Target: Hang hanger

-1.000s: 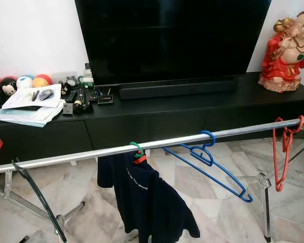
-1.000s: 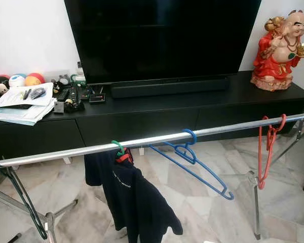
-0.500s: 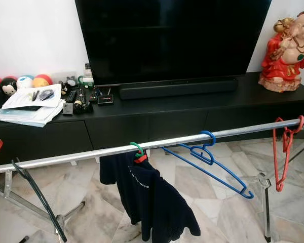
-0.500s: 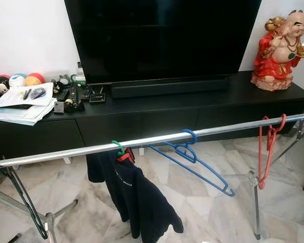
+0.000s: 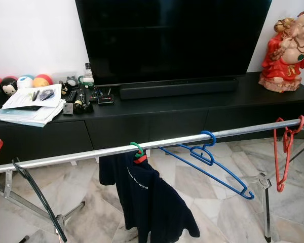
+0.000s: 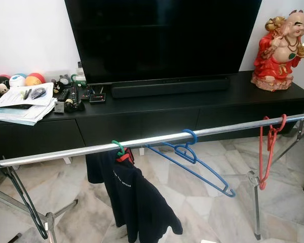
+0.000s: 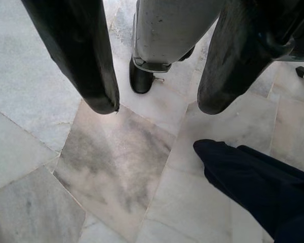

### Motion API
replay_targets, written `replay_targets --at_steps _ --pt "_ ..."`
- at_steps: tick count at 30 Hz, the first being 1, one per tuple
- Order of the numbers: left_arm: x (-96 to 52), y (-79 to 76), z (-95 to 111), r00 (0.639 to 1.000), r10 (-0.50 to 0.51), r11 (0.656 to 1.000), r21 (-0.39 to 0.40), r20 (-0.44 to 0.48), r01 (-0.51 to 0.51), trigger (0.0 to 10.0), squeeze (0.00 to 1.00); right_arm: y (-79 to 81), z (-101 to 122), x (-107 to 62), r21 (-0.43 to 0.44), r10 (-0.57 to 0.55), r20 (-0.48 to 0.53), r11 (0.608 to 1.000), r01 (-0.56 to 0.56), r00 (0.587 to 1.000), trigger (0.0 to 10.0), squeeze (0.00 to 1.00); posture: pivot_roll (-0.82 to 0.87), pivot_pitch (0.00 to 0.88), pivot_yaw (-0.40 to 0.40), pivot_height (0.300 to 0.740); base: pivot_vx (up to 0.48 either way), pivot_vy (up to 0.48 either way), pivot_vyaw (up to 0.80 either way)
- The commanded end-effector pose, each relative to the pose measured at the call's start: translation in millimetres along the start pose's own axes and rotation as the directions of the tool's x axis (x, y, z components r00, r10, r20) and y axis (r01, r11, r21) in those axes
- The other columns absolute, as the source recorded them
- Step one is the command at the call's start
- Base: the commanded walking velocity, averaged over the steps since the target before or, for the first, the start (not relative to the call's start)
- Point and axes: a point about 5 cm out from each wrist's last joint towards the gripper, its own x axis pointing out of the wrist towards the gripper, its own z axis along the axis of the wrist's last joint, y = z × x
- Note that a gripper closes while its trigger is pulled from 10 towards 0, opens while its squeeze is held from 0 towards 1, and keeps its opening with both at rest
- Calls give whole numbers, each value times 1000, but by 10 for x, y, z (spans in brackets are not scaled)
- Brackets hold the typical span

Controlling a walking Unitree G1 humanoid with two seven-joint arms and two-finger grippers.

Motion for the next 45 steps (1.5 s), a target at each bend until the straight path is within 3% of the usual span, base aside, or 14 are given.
replay_targets --at_steps 1,13,21,29,35,45 --pt "-14 0 -78 1000 4 1000 -1 -30 -4 10000 0 20 -13 2 8 1 -11 1000 -1 1000 10000 0 102 0 30 740 -244 0 0" --pt "-6 -42 -72 999 3 1000 -6 -33 -3 10000 0 29 -38 -2 6 1 -15 1000 -1 1000 10000 0 103 0 28 740 -261 0 0" --pt "35 -169 46 1000 -9 1000 -4 -18 9 10000 0 56 33 14 4 3 -5 1000 -3 1000 10000 0 103 0 27 740 -270 0 0" --pt "18 -100 -4 1000 -2 1000 -6 -27 2 10000 0 155 114 37 3 12 6 1000 -12 1000 10000 0 103 0 28 740 -269 0 0" --pt "17 -99 -6 1000 -4 1000 -8 -27 4 10000 0 214 33 25 3 17 -2 1000 -17 1000 10000 0 102 3 26 740 -268 0 0" --pt "0 -37 -45 1000 1 1000 -15 -28 -1 10000 0 106 -70 -4 -4 5 -15 1000 -5 1000 10000 0 102 4 25 740 -241 0 0"
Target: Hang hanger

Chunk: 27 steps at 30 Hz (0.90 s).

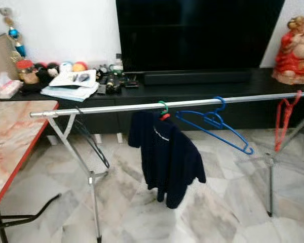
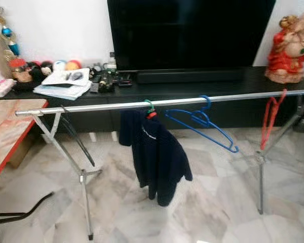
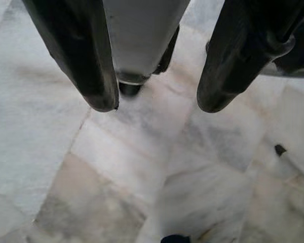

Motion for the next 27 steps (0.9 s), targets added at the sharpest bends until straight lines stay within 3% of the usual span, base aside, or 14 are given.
replay_targets --at_steps 1,14,27 --pt "-5 -28 -35 1000 -10 1000 -6 -6 10 10000 0 -91 2 -8 -8 -19 3 1000 19 1000 10000 0 102 4 25 740 0 0 0" --pt "-21 30 -75 1000 -8 1000 -12 -9 8 10000 0 -169 -25 -21 1 -32 -8 999 32 999 10000 0 101 9 24 740 0 0 0" --pt "-33 59 -103 1000 -5 1000 -16 -10 5 10000 0 -212 17 -16 -9 -35 -12 999 35 999 10000 0 101 11 24 740 0 0 -785"
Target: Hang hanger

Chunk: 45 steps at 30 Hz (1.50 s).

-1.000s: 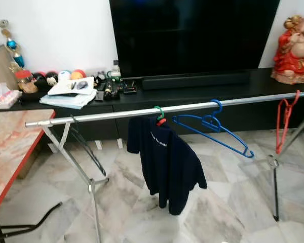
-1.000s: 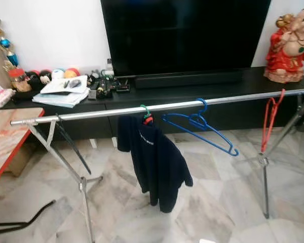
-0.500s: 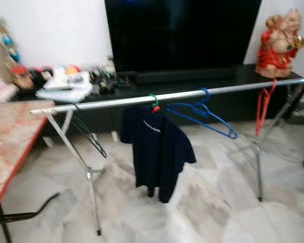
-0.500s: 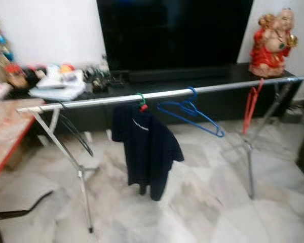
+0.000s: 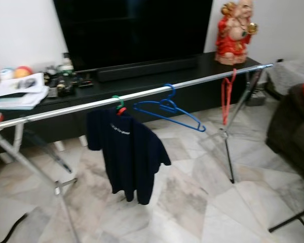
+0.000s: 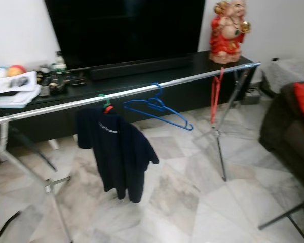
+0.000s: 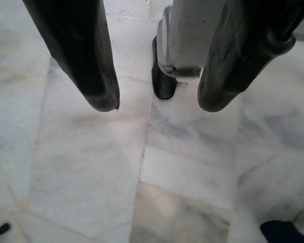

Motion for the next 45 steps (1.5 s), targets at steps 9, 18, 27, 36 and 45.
replay_targets --at_steps 9,18,27,36,45 --pt "-12 -13 -68 1000 -6 1000 21 -23 7 10000 0 32 -21 2 1 6 -19 1000 -6 1000 10000 0 101 11 23 740 0 -130 -790" --pt "-14 -14 -74 1000 -8 1000 9 -24 8 10000 0 113 -32 6 -2 12 -20 1000 -12 1000 10000 0 100 10 24 740 0 0 -789" --pt "-5 -32 -48 1000 -9 1000 4 -19 9 10000 0 141 -59 2 -3 15 -23 1000 -15 1000 10000 0 102 10 23 740 0 0 -788" --pt "-1 -34 -43 1000 -8 1000 15 -25 8 10000 0 153 -39 4 8 14 -6 1000 -14 1000 10000 0 102 9 24 740 0 0 -438" --pt "2 -55 -38 999 -19 1000 14 -28 20 10000 0 64 -50 -7 17 3 6 1000 -3 1000 10000 0 102 8 25 740 208 0 0"
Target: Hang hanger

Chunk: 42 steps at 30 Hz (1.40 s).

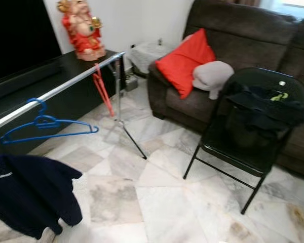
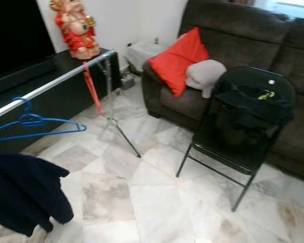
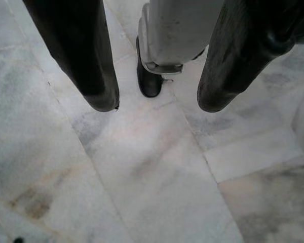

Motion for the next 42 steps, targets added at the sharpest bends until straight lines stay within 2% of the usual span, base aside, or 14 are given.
replay_targets --at_steps 1,11,20,26,29,32,37,42 --pt "-5 10 -27 1000 -2 1000 8 -17 2 10000 0 -74 -17 -10 16 -12 2 1000 12 1000 10000 0 102 8 25 740 270 0 0" --pt "-3 4 -23 1000 -4 1000 9 -17 4 10000 0 -130 -9 -14 9 -22 3 1000 22 1000 10000 0 103 8 25 740 269 0 -319" --pt "-3 5 -21 1000 -5 1000 11 -16 5 10000 0 -79 57 2 7 -19 24 1000 19 1000 10000 0 101 1 28 740 269 0 0" --pt "-3 5 -20 1000 -6 1000 15 -16 6 10000 0 51 22 7 -8 -4 10 1000 5 1000 10000 0 101 0 30 740 270 0 0" --pt "-3 5 -23 1000 -7 1000 17 -17 7 10000 0 61 18 7 -8 -3 9 1000 3 1000 10000 0 100 0 32 740 269 0 -677" --pt "-4 3 -26 1000 -7 1000 18 -18 8 10000 0 45 13 5 -8 -3 8 1000 3 1000 10000 0 100 0 32 740 266 0 -783" --pt "-3 -2 -25 1000 -8 1000 17 -16 8 10000 0 -136 0 -14 -7 -23 8 1000 23 1000 10000 0 100 0 30 740 268 0 -785" --pt "-4 -7 -31 1000 -9 1000 16 -17 9 10000 0 -228 -11 -29 0 -35 11 999 35 999 10000 0 99 0 29 740 270 0 -703"
